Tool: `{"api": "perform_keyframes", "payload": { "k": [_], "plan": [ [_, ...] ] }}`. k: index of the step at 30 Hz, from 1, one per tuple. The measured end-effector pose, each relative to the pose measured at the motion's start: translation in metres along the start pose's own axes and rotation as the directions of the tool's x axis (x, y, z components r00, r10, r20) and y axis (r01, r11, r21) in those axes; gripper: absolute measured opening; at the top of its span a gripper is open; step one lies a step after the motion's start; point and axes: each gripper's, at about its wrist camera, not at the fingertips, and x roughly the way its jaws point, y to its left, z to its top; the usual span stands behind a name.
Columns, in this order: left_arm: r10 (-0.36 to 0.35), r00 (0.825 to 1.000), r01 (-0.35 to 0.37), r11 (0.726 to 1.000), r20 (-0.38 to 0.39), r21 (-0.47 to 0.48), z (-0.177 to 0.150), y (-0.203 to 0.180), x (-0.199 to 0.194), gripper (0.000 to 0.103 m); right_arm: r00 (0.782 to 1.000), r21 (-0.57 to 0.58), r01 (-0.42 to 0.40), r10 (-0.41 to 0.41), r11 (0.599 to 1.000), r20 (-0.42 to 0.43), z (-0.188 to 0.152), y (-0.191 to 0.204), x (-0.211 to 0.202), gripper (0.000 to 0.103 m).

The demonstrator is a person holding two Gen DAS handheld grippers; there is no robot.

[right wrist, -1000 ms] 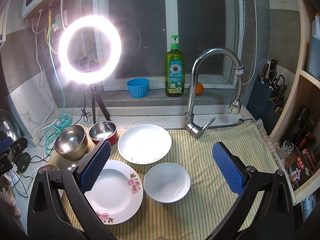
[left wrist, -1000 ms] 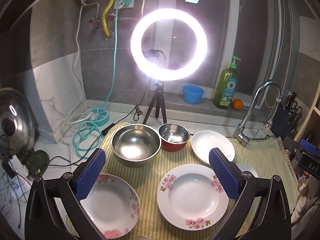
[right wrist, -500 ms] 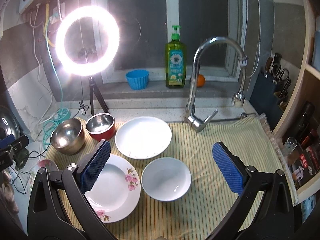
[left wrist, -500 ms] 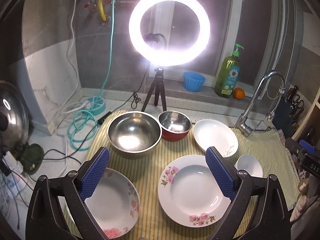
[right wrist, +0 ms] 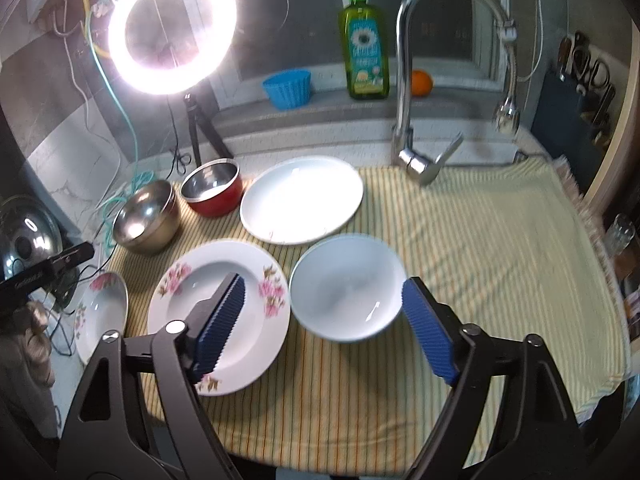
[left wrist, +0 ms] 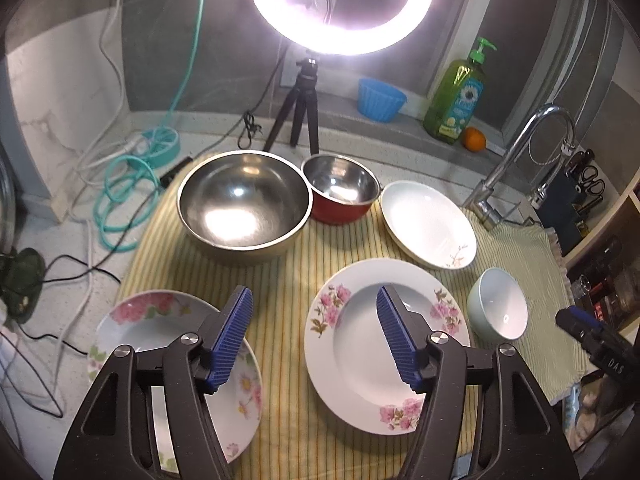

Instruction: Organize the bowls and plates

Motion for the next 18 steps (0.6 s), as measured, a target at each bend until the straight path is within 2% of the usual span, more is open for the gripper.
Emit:
{"api": "perform_keyframes", "payload": {
  "k": [3, 6, 13, 18],
  "plan": [
    [-0.03, 0.999, 0.03, 0.999, -0.043, -0.013, -0.001, 0.002, 0.012, 0.064, 0.995, 0.037, -0.067, 0.07, 0.997, -0.076, -0.014, -0.005, 0.013, 0.071],
    [-0.061, 0.994, 0.06, 0.998, -0.087, -0.008, 0.0, 0.002, 0.026, 0.061, 0.986, 0.062, -0.103, 0.11, 0.993, -0.125, -0.027, -0.005, 0.025, 0.057],
    [-0.106, 0.975, 0.104, 0.994, -0.194, -0.02, 0.002, 0.007, 0.061, 0.049, 0.964, 0.144, -0.171, 0.196, 0.975, -0.179, -0.042, -0.004, 0.048, 0.054],
    [-0.14, 0.957, 0.136, 0.99, -0.253, -0.034, 0.005, 0.009, 0.081, 0.048, 0.945, 0.217, -0.198, 0.245, 0.956, -0.218, -0.048, -0.005, 0.066, 0.043]
  ]
}}
